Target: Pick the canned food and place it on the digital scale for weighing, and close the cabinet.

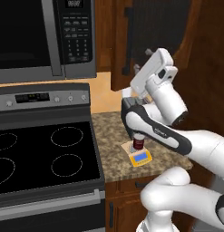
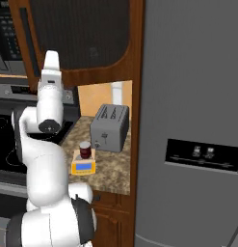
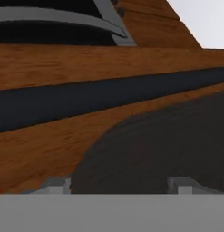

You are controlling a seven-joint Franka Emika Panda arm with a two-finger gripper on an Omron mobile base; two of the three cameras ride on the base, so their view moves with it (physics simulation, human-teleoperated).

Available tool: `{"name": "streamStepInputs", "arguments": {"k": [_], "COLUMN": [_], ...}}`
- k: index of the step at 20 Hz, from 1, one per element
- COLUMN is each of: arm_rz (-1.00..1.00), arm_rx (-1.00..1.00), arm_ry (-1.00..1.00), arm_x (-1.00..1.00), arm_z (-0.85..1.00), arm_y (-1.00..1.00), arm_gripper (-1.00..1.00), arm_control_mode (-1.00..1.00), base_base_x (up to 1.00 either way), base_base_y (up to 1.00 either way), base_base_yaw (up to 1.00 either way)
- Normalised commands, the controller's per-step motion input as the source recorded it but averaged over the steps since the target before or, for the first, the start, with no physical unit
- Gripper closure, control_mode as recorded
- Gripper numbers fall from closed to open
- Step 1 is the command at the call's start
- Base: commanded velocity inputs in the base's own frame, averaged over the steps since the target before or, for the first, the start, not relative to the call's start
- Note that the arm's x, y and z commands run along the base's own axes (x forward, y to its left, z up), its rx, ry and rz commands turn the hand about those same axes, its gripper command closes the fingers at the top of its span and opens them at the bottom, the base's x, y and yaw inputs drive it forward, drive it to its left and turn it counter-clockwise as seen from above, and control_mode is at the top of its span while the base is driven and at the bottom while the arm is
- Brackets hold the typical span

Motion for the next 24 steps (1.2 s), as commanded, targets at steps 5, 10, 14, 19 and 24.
{"name": "streamStepInputs", "arguments": {"k": [5, 10, 14, 19, 24], "arm_rz": [-0.12, -0.11, -0.07, -0.01, 0.00], "arm_rx": [0.00, -0.02, -0.04, -0.01, 0.00], "arm_ry": [0.28, 0.35, 0.24, 0.03, 0.00], "arm_x": [0.71, 0.55, 0.71, 0.79, 0.87], "arm_z": [0.31, 0.44, -0.03, -0.24, -0.40], "arm_y": [0.01, 0.07, 0.02, 0.01, 0.00], "arm_gripper": [-1.00, -1.00, -1.00, -1.00, -1.00], "arm_control_mode": [-1.00, -1.00, -1.00, -1.00, -1.00], "base_base_x": [0.00, 0.00, 0.00, 0.00, 0.00], "base_base_y": [0.00, 0.00, 0.00, 0.00, 0.00], "base_base_yaw": [0.00, 0.00, 0.00, 0.00, 0.00]}}
